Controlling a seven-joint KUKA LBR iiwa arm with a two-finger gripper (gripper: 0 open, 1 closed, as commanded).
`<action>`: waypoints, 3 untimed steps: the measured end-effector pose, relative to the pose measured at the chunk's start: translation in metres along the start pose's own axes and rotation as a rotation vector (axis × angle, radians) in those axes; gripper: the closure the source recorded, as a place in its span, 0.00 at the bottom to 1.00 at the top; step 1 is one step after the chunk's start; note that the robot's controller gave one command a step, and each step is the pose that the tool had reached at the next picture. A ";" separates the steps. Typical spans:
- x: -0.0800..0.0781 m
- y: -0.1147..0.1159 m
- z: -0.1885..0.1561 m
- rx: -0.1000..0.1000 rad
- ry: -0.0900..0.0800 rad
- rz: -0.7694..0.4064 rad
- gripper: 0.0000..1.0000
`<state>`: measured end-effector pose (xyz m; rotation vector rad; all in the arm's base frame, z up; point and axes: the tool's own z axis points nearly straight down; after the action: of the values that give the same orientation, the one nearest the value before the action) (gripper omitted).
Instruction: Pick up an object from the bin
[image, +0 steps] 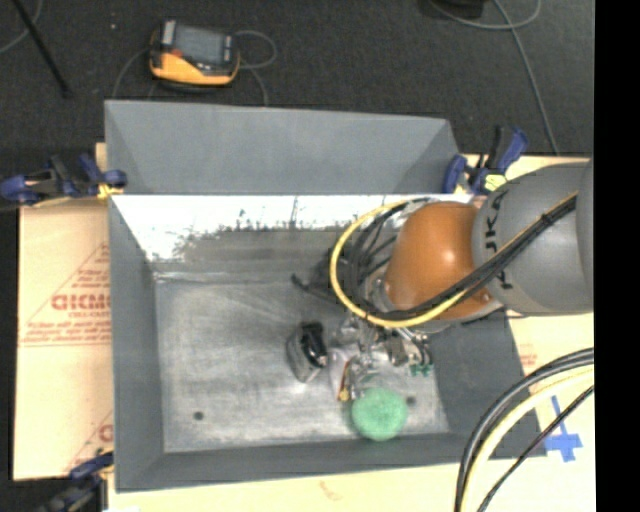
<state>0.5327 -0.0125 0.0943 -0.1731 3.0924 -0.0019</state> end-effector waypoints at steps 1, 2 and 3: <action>0.000 0.000 0.000 0.000 0.000 0.000 1.00; 0.000 0.000 0.000 0.000 0.000 0.000 1.00; 0.000 0.000 0.000 0.000 0.000 0.000 1.00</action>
Offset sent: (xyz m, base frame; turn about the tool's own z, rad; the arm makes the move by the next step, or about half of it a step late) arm 0.0000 0.0000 0.0000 0.0000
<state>0.5327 -0.0125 0.0943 -0.1725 3.0925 -0.0018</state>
